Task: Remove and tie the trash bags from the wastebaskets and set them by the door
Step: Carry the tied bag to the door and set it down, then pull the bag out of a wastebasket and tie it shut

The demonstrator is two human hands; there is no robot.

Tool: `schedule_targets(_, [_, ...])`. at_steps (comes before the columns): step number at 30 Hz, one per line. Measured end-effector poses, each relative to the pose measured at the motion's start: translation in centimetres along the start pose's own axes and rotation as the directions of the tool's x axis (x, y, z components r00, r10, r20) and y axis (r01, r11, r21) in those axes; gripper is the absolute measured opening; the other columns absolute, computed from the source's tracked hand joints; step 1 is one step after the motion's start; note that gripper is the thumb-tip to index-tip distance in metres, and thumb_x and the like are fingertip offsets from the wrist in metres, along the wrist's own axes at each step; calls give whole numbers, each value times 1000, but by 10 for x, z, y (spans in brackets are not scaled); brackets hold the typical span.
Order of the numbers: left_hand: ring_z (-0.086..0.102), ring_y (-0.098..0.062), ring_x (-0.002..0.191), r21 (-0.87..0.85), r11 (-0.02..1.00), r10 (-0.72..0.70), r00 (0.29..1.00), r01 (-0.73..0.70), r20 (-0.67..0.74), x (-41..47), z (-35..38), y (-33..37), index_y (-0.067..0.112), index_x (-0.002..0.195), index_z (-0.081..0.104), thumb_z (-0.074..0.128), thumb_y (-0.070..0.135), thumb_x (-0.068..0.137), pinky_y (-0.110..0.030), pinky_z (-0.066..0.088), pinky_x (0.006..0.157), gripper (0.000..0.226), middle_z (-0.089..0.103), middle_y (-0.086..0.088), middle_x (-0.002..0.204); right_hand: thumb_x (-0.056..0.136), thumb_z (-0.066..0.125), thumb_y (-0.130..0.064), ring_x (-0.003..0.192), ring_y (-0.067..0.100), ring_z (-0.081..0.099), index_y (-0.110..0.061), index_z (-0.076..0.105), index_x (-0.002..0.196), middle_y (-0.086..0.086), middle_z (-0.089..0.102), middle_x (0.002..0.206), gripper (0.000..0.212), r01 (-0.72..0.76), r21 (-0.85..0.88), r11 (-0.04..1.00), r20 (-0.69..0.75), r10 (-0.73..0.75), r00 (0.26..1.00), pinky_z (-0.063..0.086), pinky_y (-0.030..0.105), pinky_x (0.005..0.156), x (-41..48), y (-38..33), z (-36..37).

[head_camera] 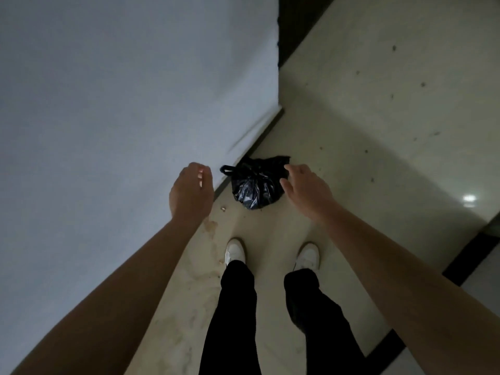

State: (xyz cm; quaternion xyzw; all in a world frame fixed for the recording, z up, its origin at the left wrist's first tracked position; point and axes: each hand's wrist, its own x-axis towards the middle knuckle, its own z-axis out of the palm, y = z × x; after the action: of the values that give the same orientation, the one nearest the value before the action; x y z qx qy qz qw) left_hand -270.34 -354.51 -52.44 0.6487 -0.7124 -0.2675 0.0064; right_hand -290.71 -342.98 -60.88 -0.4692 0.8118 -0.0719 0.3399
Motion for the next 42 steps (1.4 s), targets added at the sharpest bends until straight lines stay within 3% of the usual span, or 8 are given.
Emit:
schedule_targets(4, [64, -28, 97, 14, 996, 91, 986, -90, -143, -70, -95, 27, 14, 112, 63, 41, 32, 104, -34, 46, 80, 29, 66, -8, 113, 100, 43, -40, 111, 36, 56, -14, 41, 143, 15, 50, 132, 50, 153, -132, 979, -126, -169, 977, 47, 43, 89, -55, -60, -93])
schedule_targets(7, [62, -30, 108, 102, 985, 160, 957, -139, -242, -130, -161, 17, 13, 117, 63, 42, 35, 102, -42, 48, 89, 34, 65, -9, 120, 99, 39, -48, 125, 36, 48, -15, 36, 146, 17, 43, 145, 57, 305, -222, 926, -175, -346, 922, 44, 45, 98, -102, -117, -140])
schedule_targets(13, [37, -35, 141, 251, 968, 110, 881, 11, -461, -246, -270, -50, 15, 140, 48, 39, 47, 99, -52, 37, 109, 52, 41, -16, 152, 101, 31, -56, 141, 35, 33, -16, 25, 152, 19, 28, 157, 66, 633, -327, 702, -211, -707, 675, 33, 44, 111, -196, -240, -176])
schedule_targets(18, [2, -35, 153, 302, 919, 29, 722, 252, -691, -386, -366, -146, 16, 155, 25, 33, 53, 100, -56, 10, 121, 67, 7, -19, 165, 100, 30, -57, 146, 36, 25, -18, 20, 154, 19, 19, 160, 67, 844, -348, 408, -148, -913, 380, 27, 46, 116, -298, -370, -157])
schedule_targets(20, [-2, -34, 153, 222, 888, -73, 600, 403, -797, -478, -395, -200, 16, 156, 22, 31, 55, 99, -57, 7, 121, 70, 3, -19, 165, 100, 33, -55, 146, 38, 22, -18, 22, 154, 20, 17, 160, 67, 900, -363, 241, -116, -970, 213, 26, 48, 117, -366, -427, -124])
schedule_targets(26, [-3, -34, 153, -22, 696, -324, 287, 717, -901, -757, -414, -334, 16, 157, 17, 30, 58, 98, -59, 7, 120, 74, 0, -18, 166, 99, 36, -55, 149, 37, 14, -21, 18, 155, 20, 11, 162, 68, 968, -249, -38, -49, -997, -52, 22, 51, 118, -582, -540, -8])
schedule_targets(32, [8, -39, 151, -301, 485, -484, -34, 821, -874, -970, -382, -403, 10, 154, 26, 31, 56, 97, -61, 17, 118, 73, 11, -23, 163, 98, 37, -54, 149, 37, 11, -23, 17, 155, 17, 7, 163, 68, 921, -147, -361, 100, -932, -349, 17, 52, 119, -776, -579, 96])
schedule_targets(42, [9, -39, 152, -415, 190, -514, -270, 890, -814, -1185, -296, -491, 11, 154, 28, 29, 56, 98, -60, 20, 116, 72, 11, -22, 164, 97, 39, -55, 148, 38, 17, -23, 19, 155, 18, 14, 161, 68, 821, 36, -570, 200, -801, -565, 20, 53, 117, -1009, -620, 296])
